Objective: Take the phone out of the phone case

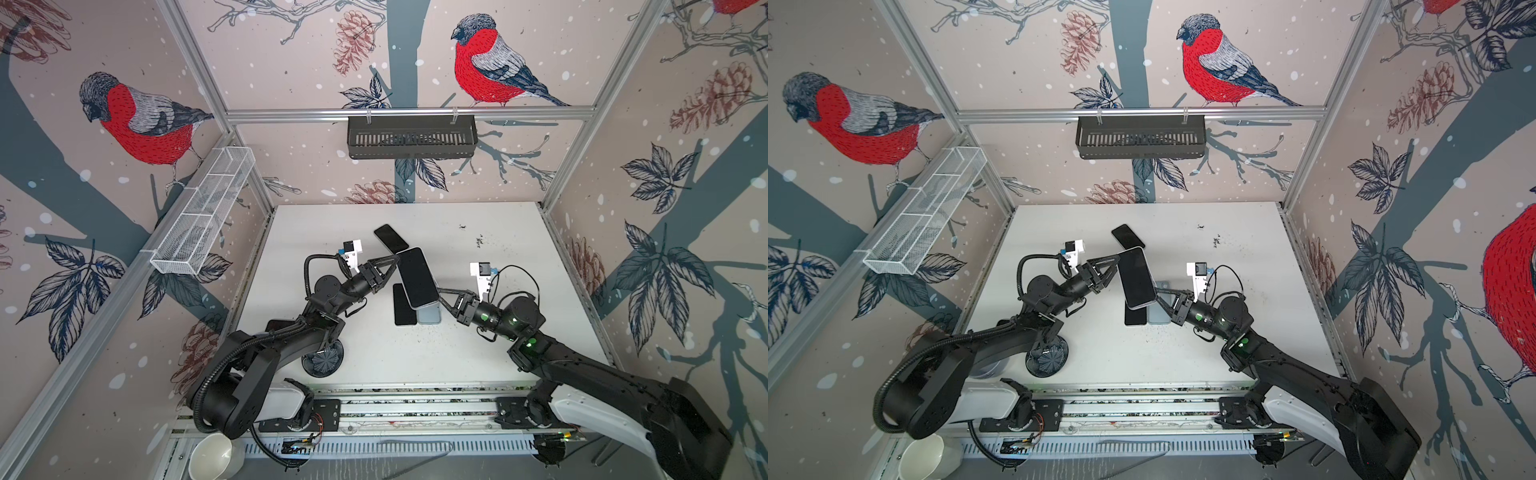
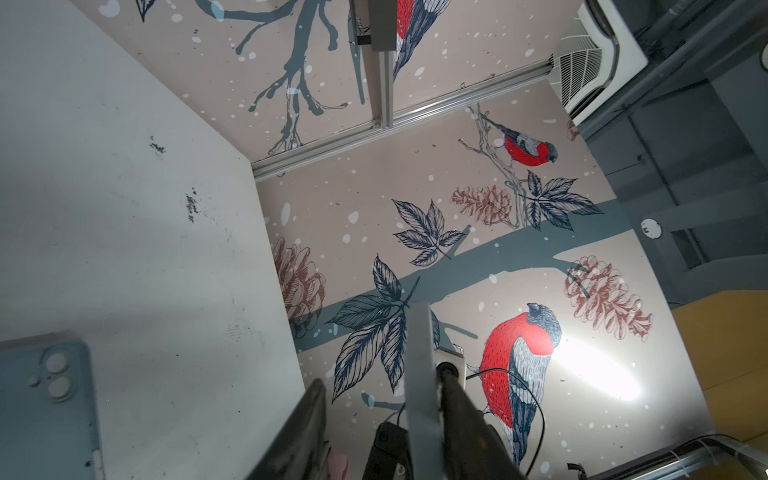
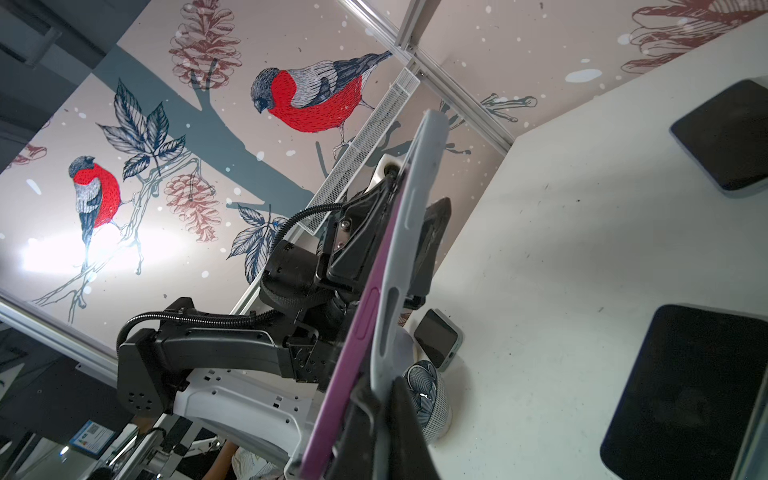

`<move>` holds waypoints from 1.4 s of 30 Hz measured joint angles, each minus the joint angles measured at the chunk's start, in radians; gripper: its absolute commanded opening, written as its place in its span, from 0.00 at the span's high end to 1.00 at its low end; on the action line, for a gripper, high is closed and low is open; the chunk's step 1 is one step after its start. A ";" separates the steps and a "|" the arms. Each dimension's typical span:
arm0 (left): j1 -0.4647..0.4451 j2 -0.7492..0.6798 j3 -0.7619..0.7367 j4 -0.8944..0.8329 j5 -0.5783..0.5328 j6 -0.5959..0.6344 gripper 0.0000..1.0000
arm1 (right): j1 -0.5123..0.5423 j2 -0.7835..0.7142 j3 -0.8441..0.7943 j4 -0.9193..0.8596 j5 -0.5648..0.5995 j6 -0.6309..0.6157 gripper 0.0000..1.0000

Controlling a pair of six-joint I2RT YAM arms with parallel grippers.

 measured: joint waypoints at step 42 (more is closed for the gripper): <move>-0.652 0.182 0.683 -1.302 -0.740 1.265 0.29 | -0.238 -0.211 -0.106 -0.423 0.034 0.074 1.00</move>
